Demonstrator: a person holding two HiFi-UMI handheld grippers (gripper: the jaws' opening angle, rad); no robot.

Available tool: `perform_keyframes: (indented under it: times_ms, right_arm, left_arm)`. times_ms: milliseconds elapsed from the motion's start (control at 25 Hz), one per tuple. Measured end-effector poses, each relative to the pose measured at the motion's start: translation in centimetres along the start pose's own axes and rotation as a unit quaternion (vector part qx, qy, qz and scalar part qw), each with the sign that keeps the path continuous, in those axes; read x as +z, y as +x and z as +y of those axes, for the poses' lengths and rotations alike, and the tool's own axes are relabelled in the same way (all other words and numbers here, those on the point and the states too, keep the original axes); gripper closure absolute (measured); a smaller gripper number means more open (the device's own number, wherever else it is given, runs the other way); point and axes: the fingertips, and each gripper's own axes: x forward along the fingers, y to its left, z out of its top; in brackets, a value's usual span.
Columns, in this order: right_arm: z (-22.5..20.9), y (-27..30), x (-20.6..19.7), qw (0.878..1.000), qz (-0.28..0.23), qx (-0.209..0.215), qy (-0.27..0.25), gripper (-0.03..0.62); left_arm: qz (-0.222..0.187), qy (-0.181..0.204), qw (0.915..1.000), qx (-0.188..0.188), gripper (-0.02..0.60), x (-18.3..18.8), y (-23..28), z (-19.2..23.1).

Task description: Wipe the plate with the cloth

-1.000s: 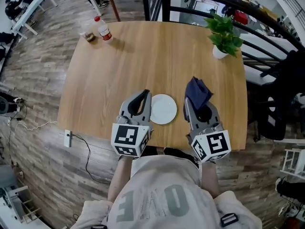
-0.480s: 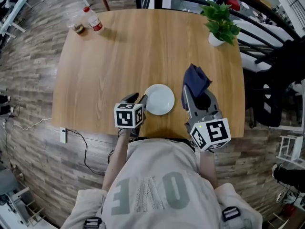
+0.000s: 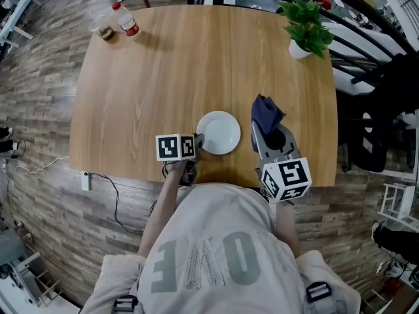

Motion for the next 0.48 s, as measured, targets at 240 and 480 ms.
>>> perform_keyframes:
  times_ms: [240, 480]
  right_arm:
    - [-1.0, 0.9, -1.4, 1.000, 0.023, 0.007, -0.002, 0.534]
    - [-0.9, 2.1, -1.8, 0.999, 0.036, 0.018, -0.014, 0.534]
  left_arm:
    - [-0.003, -0.014, 0.9999, 0.008, 0.489, 0.8, 0.2, 0.4]
    - [0.002, -0.020, 0.9998, 0.007, 0.486, 0.7, -0.1, 0.7]
